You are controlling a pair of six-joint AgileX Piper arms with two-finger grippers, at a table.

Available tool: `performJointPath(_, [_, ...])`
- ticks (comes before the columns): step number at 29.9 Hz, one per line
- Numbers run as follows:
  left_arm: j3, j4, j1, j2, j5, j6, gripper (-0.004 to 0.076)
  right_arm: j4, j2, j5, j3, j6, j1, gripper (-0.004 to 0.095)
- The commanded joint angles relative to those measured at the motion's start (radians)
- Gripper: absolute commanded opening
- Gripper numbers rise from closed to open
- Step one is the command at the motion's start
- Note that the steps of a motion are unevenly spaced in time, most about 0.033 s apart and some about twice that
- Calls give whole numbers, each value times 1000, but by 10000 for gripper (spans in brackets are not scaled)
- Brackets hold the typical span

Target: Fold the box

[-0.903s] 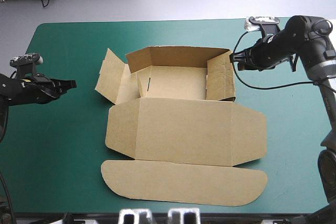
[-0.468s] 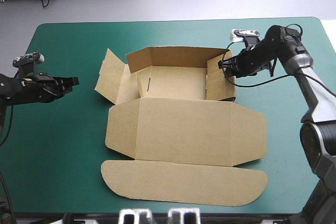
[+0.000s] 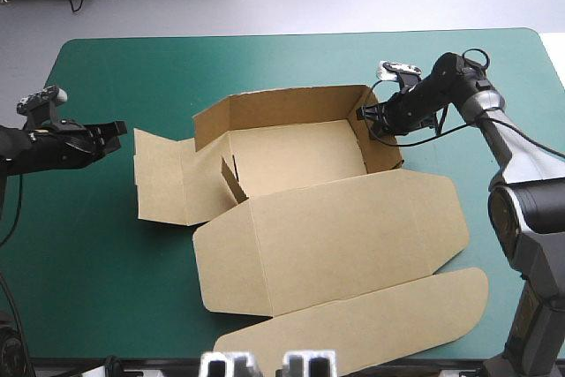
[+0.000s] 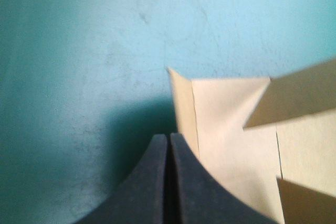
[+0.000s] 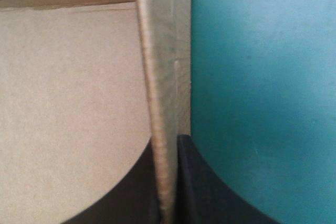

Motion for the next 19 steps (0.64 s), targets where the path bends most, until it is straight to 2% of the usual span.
performJointPath(1, [-31,-169,81,11,-9,36,-3,65,-78,51,-46,-6,-1,-15])
performJointPath(7, [-31,-288,211,68,109,135,-3,57,-150,186,-157,-6,-11,-15])
performJointPath(19, [-31,-620,185,84,322,333,-3,35,-287,193,-277,35,-9,-14])
